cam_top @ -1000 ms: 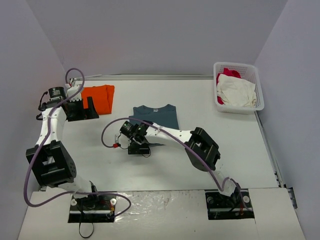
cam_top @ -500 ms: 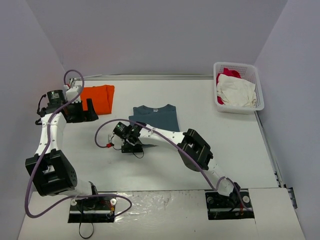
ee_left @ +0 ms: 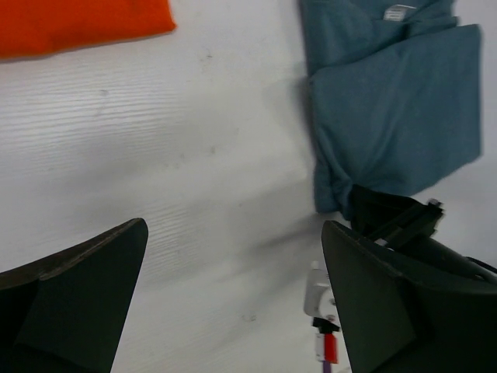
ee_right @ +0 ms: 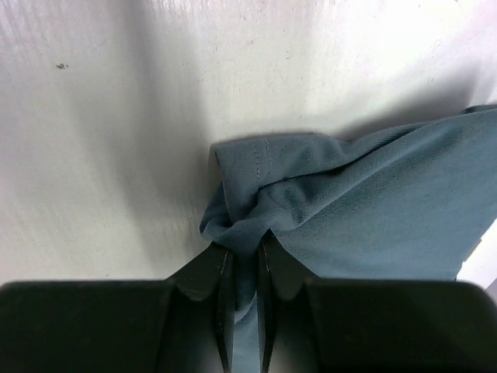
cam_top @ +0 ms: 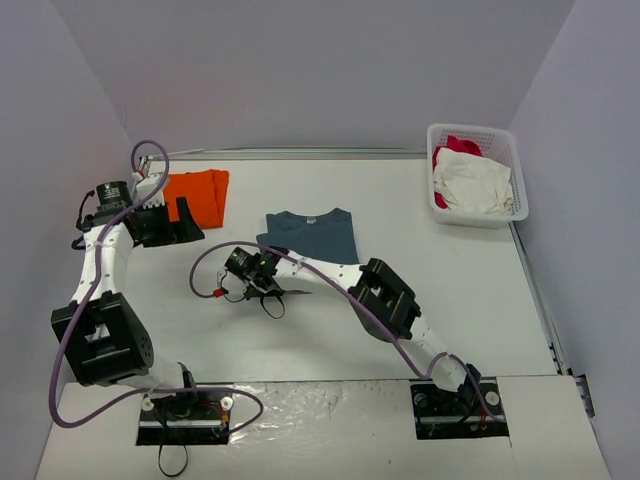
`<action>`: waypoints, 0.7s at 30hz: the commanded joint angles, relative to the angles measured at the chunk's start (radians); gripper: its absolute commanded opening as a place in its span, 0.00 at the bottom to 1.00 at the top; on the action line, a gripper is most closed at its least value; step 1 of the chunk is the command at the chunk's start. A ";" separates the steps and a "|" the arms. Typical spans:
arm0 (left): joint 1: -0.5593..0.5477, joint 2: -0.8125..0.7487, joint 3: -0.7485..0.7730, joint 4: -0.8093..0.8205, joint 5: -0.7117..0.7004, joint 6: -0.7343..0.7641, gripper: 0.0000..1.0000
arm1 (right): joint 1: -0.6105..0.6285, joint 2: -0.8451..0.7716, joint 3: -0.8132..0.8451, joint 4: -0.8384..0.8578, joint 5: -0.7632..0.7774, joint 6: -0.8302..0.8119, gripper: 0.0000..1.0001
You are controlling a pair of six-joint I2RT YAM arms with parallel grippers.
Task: Fold and stack the t-shirts
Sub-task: Put the neatly folded tshirt into the corner of the board with the left arm
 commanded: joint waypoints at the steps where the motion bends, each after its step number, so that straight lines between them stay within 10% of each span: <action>1: -0.002 0.025 -0.016 0.007 0.273 -0.114 0.94 | 0.003 -0.077 -0.011 -0.085 0.007 0.007 0.00; 9: -0.059 0.269 0.035 -0.045 0.522 -0.254 0.94 | -0.011 -0.154 0.004 -0.128 0.045 -0.001 0.00; 21: -0.255 0.466 0.007 0.204 0.536 -0.550 0.94 | -0.028 -0.148 0.050 -0.168 0.054 -0.004 0.00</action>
